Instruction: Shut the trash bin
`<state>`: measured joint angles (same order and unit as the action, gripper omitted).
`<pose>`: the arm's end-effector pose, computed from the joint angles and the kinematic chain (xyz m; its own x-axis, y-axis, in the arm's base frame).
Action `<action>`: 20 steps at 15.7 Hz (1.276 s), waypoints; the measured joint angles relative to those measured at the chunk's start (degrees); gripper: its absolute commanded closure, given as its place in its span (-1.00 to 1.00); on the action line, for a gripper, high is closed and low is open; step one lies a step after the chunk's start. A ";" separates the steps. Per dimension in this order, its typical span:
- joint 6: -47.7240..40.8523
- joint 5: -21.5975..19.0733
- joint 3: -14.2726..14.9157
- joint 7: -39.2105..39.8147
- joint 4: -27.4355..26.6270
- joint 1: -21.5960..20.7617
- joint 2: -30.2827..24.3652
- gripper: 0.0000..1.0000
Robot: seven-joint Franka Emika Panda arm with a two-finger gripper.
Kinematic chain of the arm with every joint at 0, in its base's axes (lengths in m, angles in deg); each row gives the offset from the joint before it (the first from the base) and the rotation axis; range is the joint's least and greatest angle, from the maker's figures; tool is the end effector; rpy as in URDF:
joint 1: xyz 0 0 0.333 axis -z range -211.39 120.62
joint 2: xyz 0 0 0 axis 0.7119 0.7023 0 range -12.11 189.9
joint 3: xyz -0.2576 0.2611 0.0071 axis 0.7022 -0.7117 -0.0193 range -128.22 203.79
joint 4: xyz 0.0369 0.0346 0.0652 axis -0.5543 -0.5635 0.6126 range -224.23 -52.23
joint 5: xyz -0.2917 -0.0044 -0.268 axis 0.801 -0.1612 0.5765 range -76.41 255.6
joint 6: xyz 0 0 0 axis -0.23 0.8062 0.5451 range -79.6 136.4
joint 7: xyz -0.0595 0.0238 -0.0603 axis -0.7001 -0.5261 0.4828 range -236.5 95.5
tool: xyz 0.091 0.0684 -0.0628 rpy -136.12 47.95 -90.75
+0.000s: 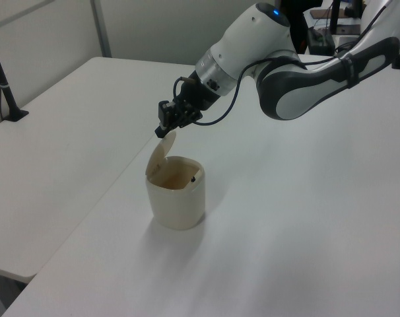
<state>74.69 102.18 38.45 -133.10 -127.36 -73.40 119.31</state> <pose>0.7101 0.3748 0.5222 0.7062 -0.5054 0.4958 -0.2458 -0.8318 -0.4978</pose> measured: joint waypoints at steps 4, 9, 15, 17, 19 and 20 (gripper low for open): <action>-0.82 0.15 -0.03 0.12 -2.62 0.00 -0.65 1.00; -1.97 0.37 -1.06 1.29 -6.08 -0.01 -1.13 1.00; -5.82 0.38 -1.77 3.66 -7.81 -0.01 -1.62 1.00; -6.47 0.39 -2.33 4.16 -8.46 -0.01 -1.67 1.00; -6.46 0.46 -2.45 4.59 -8.84 -0.01 -1.80 1.00; -6.46 0.47 -2.49 4.76 -8.96 -0.01 -1.87 1.00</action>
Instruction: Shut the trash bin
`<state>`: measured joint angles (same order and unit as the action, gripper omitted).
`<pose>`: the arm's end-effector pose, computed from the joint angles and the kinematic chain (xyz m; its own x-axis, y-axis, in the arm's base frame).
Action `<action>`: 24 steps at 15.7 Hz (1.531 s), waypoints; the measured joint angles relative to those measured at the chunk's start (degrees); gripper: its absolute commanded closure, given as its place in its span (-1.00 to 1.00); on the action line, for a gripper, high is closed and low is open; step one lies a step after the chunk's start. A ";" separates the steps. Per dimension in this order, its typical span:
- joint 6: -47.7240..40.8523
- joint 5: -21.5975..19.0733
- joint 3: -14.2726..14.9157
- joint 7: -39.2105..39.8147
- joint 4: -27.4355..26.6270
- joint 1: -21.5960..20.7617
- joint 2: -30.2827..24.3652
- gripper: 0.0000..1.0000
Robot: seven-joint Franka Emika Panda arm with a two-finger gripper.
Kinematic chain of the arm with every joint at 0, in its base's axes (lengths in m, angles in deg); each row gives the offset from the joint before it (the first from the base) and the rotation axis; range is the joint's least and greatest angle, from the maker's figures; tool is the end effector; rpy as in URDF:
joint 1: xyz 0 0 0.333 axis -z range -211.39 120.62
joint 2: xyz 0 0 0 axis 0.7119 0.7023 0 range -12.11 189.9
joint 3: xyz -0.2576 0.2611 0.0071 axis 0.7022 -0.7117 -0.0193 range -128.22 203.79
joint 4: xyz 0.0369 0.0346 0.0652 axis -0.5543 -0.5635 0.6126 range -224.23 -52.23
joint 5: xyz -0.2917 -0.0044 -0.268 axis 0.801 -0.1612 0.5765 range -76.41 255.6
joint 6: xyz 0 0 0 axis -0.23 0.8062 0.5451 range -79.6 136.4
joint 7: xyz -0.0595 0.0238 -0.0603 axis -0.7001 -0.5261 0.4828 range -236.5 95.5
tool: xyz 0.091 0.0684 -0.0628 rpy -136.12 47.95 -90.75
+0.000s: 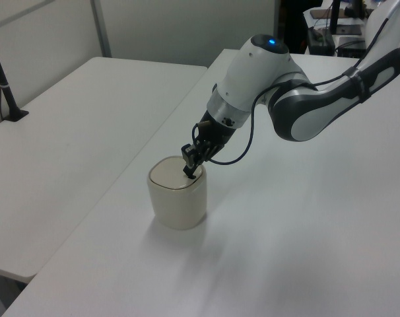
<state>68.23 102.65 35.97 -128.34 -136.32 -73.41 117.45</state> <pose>0.6722 0.3807 0.4478 0.8310 -0.3678 0.4174 -0.2490 -0.9168 -0.3122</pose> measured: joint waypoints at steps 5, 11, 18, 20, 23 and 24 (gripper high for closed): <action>0.00 0.46 -0.11 0.08 -0.29 0.00 -0.07 1.00; -2.93 1.11 -0.18 0.07 -0.27 0.07 -1.05 0.97; -21.80 -0.63 -1.92 0.26 0.04 3.29 -11.82 -0.38; -28.31 -2.59 -2.98 2.24 -0.07 5.45 -15.42 -1.00; -37.19 -8.41 -3.71 7.99 -0.22 9.91 -20.55 -1.00; -40.13 -9.59 -3.79 11.44 -0.31 11.47 -22.26 -1.00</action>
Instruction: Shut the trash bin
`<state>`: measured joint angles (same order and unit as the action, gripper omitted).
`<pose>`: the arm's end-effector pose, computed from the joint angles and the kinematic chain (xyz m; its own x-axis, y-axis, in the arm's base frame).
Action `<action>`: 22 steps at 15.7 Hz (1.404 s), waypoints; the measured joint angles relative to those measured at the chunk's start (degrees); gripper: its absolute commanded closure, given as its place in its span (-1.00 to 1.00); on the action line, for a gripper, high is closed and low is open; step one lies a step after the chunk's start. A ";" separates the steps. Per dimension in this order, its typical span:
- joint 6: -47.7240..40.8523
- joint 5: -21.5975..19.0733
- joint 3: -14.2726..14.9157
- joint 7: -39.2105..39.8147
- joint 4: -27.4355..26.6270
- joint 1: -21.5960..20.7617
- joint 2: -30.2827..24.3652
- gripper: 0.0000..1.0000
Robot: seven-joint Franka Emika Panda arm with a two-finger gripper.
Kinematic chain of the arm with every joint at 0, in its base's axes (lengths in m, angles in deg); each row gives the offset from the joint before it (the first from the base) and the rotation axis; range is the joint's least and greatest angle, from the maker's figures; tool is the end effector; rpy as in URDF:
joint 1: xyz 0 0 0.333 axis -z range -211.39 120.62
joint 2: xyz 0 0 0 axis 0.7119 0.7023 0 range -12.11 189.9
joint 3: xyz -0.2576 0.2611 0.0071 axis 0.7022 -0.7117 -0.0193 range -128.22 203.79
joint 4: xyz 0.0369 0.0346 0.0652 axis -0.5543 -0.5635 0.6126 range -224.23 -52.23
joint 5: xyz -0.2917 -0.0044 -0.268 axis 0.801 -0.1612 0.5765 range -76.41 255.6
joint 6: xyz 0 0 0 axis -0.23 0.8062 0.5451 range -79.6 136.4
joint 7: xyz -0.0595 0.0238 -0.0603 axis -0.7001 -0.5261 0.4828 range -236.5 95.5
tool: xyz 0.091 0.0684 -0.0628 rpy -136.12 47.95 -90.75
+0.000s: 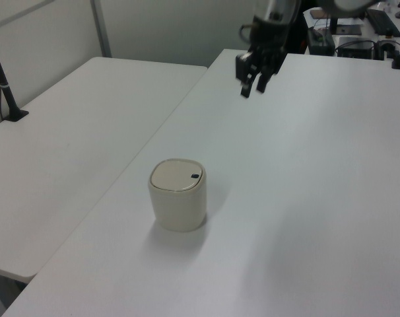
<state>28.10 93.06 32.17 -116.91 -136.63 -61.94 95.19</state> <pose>0.5853 0.2281 0.6307 0.8966 -0.4050 0.1794 -0.3894 -0.9137 -0.1167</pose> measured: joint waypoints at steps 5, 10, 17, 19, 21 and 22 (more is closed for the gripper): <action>-11.17 -5.61 -0.22 18.69 -1.84 7.97 -7.00 -1.00; -12.94 -6.78 -0.11 32.80 -4.30 15.82 -10.07 -1.00; -11.95 -4.03 4.74 42.98 -4.68 16.27 -10.04 -1.00; -11.95 -4.03 5.59 43.70 -4.68 15.38 -10.04 -1.00; -11.95 -4.02 5.70 43.70 -4.69 14.60 -9.95 -1.00; -11.95 -4.01 5.70 43.70 -4.69 14.38 -9.87 -1.00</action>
